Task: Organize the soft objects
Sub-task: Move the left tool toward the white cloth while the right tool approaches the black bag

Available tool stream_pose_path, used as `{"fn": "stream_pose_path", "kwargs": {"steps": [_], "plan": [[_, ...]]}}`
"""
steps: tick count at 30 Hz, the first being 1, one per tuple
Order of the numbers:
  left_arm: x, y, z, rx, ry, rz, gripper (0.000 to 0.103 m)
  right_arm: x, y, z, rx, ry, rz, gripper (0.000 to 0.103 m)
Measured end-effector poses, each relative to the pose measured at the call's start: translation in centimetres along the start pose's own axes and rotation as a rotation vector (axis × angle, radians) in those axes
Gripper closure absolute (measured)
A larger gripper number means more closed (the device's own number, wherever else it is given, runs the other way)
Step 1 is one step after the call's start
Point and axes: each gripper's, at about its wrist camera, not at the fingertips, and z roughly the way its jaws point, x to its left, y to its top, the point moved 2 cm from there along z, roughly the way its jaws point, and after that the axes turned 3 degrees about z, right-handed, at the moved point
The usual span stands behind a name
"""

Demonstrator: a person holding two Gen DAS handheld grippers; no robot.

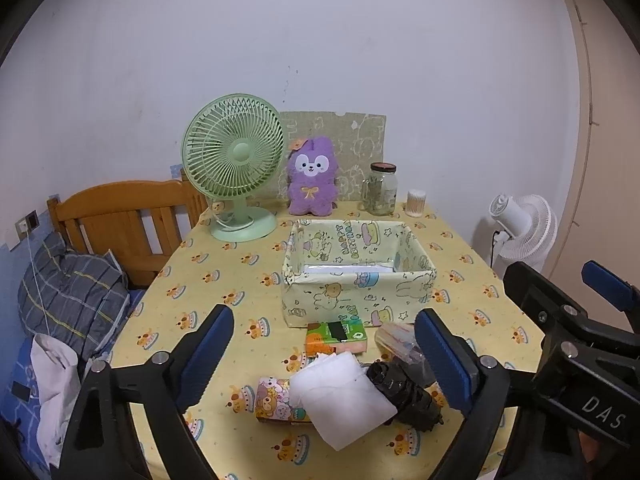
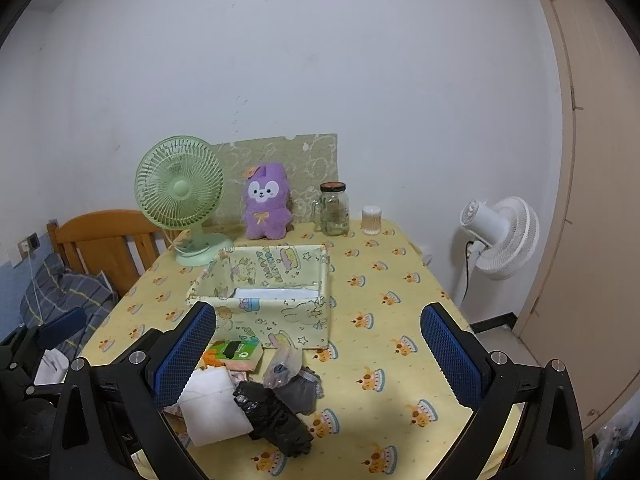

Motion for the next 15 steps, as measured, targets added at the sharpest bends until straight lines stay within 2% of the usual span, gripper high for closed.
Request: {"fn": "stream_pose_path", "kwargs": {"steps": [15], "plan": [[-0.2,-2.9,2.0,0.033,-0.006,0.008,0.014,0.7,-2.6,2.5,0.04,0.023,-0.013,0.0]]}}
